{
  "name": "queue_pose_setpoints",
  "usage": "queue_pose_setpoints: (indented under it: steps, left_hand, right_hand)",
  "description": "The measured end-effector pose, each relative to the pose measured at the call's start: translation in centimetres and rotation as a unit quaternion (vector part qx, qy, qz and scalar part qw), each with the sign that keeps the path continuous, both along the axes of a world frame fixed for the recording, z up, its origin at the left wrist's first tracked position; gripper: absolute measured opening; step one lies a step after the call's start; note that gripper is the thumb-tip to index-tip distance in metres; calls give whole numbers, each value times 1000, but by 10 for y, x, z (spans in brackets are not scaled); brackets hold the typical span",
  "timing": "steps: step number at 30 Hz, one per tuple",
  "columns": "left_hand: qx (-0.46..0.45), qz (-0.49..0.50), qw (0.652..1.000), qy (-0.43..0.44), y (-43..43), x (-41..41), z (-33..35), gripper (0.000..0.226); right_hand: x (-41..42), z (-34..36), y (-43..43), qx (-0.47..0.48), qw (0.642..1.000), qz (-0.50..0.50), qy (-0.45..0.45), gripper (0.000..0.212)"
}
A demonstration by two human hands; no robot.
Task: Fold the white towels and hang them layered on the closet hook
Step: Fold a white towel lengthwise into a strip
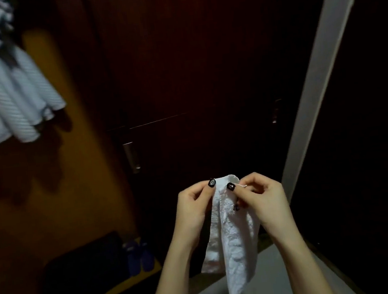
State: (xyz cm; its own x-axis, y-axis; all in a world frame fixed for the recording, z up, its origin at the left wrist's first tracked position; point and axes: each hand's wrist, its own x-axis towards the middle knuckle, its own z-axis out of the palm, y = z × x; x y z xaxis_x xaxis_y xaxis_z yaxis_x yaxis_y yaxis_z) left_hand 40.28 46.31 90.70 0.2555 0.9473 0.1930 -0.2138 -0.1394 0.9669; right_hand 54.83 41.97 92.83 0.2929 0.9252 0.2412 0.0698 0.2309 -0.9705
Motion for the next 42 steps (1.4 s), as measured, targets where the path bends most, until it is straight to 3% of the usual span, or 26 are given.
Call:
queue_pose_setpoints:
  steps: [6,14,19,24,42]
  left_hand:
    - [14,62,998,14,-5,-98,3,18]
    - [-9,89,996,-22,-3,-206,3,33]
    - [-7,112,993,-24,-3,-251,1,33]
    - [-11,123,992,-30,-2,-292,-2,24]
    - [-10,154,988,-20,-37,-331,-11,28]
  right_hand:
    - [-105,-3,4,2,998,45,42,17]
    - [-220,-6,14,20,997,17,68,19]
    - [-268,-2,13,14,999,13,30,20]
    - [-294,1,11,7,1000,23,-8,19]
    - [-336,-7,-1,-10,997,68,-47,22]
